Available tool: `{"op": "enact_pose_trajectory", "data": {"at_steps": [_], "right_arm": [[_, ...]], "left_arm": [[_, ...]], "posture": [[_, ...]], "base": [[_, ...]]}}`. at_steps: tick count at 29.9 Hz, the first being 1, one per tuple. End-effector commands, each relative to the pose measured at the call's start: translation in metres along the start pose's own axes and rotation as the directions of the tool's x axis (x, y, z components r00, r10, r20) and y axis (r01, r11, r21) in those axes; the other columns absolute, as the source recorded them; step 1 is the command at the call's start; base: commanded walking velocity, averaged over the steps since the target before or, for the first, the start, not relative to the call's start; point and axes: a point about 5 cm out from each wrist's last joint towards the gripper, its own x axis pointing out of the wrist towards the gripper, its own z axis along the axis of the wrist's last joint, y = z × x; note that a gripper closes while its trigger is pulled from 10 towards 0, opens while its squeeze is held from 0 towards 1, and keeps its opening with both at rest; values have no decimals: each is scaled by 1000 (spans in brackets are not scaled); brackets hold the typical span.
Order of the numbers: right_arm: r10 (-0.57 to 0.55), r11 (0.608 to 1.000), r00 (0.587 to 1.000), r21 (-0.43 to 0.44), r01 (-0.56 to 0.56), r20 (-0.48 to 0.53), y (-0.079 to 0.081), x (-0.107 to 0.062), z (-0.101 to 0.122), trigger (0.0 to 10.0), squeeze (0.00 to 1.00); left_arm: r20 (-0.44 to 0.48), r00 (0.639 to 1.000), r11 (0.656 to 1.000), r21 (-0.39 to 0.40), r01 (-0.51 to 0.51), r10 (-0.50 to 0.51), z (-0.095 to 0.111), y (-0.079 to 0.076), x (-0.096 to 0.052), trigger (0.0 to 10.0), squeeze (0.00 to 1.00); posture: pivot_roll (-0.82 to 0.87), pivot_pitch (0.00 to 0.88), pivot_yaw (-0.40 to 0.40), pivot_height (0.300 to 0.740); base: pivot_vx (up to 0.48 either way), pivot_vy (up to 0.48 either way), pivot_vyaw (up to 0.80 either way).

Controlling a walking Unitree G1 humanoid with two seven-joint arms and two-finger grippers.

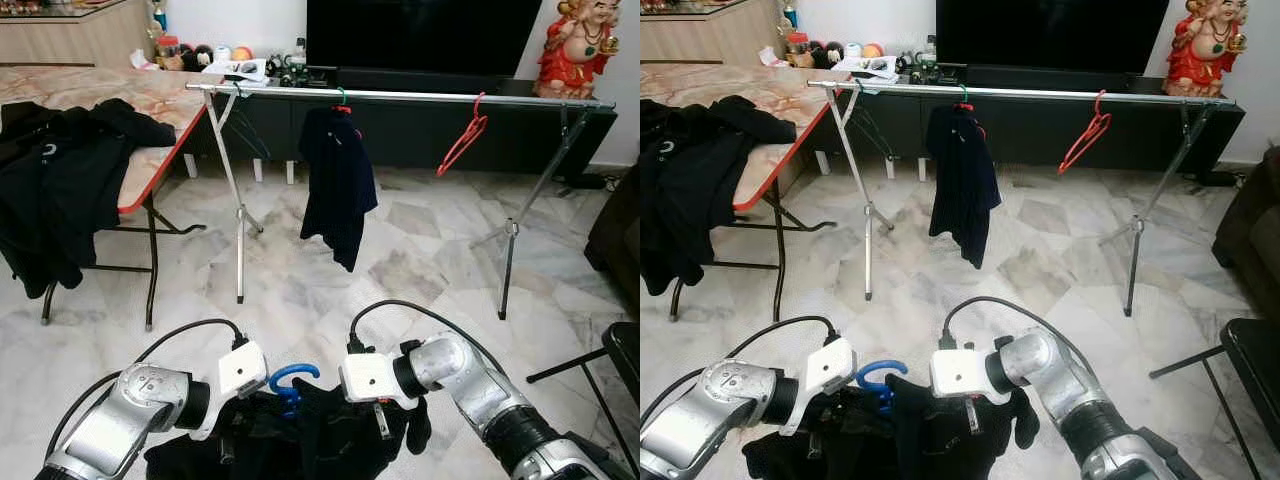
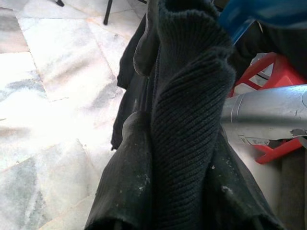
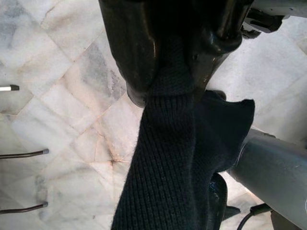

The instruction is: Hang hanger

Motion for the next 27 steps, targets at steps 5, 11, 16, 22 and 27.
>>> {"op": "enact_pose_trajectory", "data": {"at_steps": [5,11,16,22,27], "right_arm": [[-49,998,996,-22,51,74,-7,-4,14,0,0],[-92,995,995,-22,94,46,-11,-5,10,980,0],[-104,994,994,-17,104,42,-12,-6,9,2196,0],[-133,991,990,-15,134,43,-17,-8,10,10000,957],[-90,996,994,-22,91,58,-15,-12,12,10000,1000]], "left_arm": [[-4,1000,1000,12,4,-4,4,0,2,0,0],[-3,1000,1000,18,-2,3,5,0,2,0,0],[-4,1000,1000,18,-3,3,5,1,2,0,0],[-2,1000,1000,20,-7,7,5,1,1,0,0],[-3,999,999,33,-39,39,5,5,0,0,0]], "posture": [[108,53,-23,740],[107,55,-24,740],[110,56,-24,740],[107,58,-23,740],[103,60,-23,740]], "base": [[0,0,0],[0,0,0],[0,0,0],[0,0,0],[0,0,0]]}}
